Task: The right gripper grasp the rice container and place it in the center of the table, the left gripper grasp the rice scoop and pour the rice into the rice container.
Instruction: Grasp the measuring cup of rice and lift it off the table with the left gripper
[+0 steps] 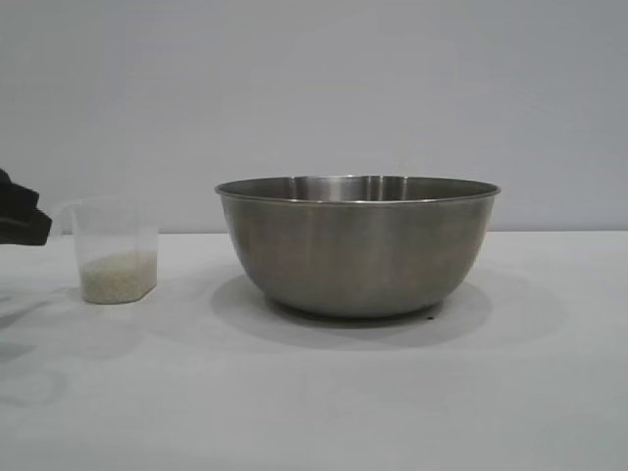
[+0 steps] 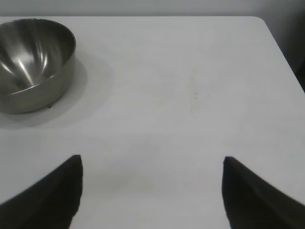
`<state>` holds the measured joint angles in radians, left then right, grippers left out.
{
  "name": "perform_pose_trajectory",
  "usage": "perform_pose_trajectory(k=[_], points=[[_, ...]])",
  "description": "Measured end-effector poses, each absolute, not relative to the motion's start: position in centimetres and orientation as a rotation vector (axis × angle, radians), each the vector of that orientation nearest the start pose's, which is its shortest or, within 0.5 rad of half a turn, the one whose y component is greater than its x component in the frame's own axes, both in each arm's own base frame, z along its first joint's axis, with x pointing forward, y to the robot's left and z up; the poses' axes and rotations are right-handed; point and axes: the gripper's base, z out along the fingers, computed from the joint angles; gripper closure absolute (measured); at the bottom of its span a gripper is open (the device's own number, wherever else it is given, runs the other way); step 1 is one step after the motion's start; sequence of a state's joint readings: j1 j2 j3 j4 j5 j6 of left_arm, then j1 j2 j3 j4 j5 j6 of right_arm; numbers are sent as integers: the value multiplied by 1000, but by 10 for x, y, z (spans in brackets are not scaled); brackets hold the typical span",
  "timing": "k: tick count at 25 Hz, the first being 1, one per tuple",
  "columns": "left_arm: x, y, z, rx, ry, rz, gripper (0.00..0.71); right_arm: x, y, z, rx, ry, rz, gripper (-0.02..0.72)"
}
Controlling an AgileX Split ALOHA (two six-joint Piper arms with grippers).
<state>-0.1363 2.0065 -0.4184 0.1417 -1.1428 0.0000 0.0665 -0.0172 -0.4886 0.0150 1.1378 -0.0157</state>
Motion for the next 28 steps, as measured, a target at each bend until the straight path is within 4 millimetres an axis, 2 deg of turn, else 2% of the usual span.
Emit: perform_pose_trajectory(k=[10,19,23,27,28], points=[[292,-52,75,274,1895,-174,445,-10,1,268,-88,2114,48,138],[310,-54,79,280,1843,-166,445,-10,1,268,-88,2114,48,138],[321,-56,71,282,1840,-167,445,-10,1,268,-88,2114,48,138],[332,-60,67,310,1821,-182,635,-10,1,268,-88,2114,48,138],[334,-61,68,317,1812,-185,662,-10,1,268,-88,2114,48,138]])
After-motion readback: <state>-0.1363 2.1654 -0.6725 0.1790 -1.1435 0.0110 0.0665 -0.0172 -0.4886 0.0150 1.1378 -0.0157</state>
